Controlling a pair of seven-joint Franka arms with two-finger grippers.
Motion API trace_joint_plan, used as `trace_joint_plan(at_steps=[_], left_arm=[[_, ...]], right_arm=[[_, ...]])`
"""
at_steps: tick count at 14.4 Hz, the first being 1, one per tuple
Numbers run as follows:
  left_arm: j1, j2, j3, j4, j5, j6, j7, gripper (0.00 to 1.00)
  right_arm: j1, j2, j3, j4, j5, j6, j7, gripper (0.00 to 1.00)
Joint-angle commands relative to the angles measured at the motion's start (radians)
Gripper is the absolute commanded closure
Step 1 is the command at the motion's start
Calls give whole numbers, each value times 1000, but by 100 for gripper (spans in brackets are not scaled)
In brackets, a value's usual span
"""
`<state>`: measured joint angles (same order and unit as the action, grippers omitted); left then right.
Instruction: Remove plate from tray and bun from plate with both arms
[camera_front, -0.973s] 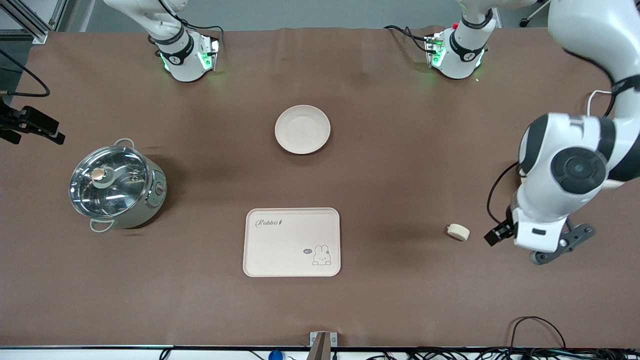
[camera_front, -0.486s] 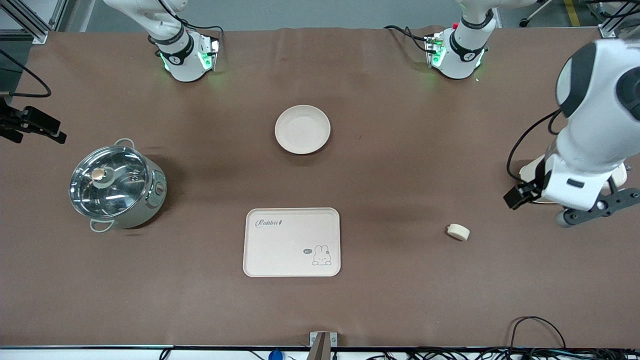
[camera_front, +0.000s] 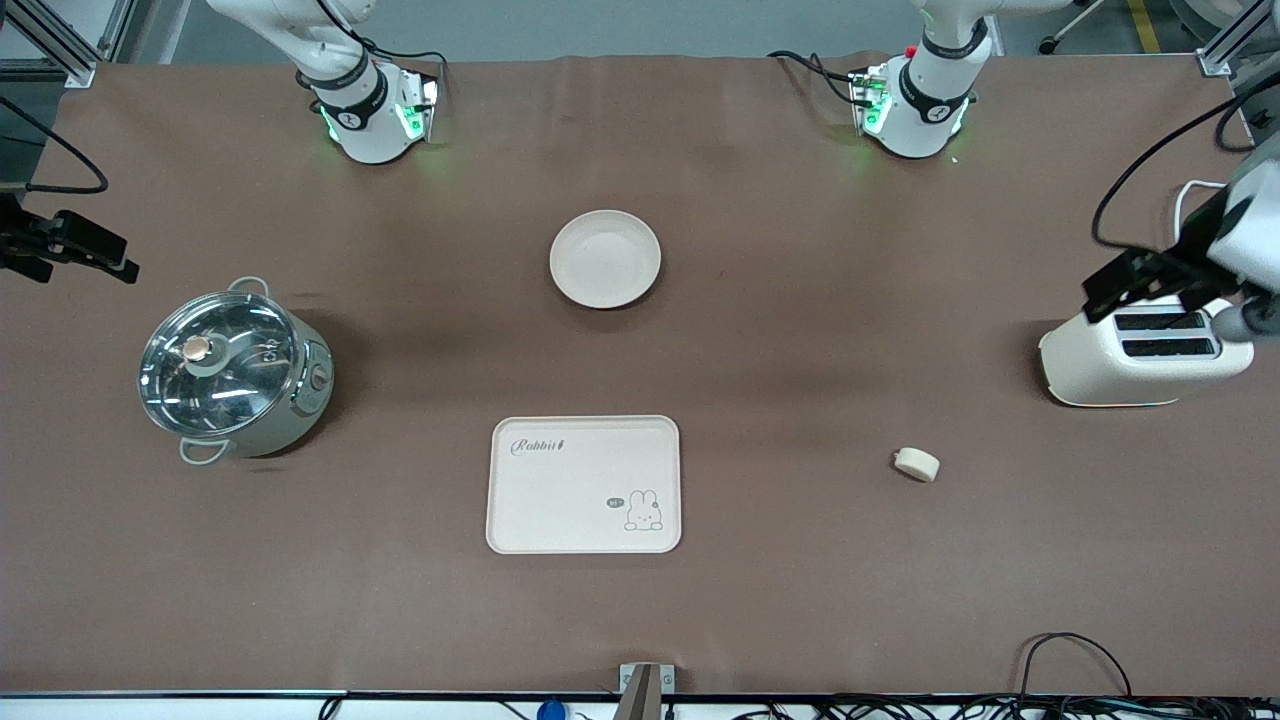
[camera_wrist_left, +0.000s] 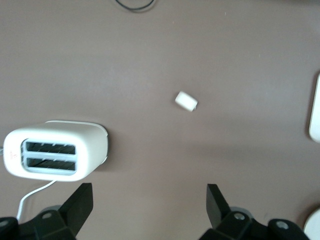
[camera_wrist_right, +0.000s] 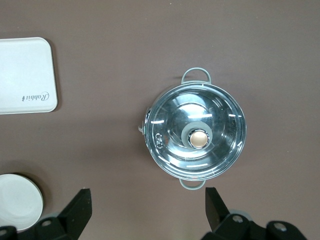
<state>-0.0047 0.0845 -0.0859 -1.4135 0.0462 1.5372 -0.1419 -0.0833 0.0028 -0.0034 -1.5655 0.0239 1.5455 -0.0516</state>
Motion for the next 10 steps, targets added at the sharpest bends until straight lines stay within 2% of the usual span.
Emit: trace_joint_plan(at_steps=[1,5,10], left_arm=[[-3,-101,14,-91,-29,-12,45,0],[-3,-175,14,-159,-55,-22,41,0],[-6,-184,3,-150,-43,-40,41,0]], right_arm=[[-3,-26,3,-27,-16,1,-5,0],[-10,-26,3,-36,-16,8,-7,0],[-10,-26,3,-36,-16,1,-7,0]])
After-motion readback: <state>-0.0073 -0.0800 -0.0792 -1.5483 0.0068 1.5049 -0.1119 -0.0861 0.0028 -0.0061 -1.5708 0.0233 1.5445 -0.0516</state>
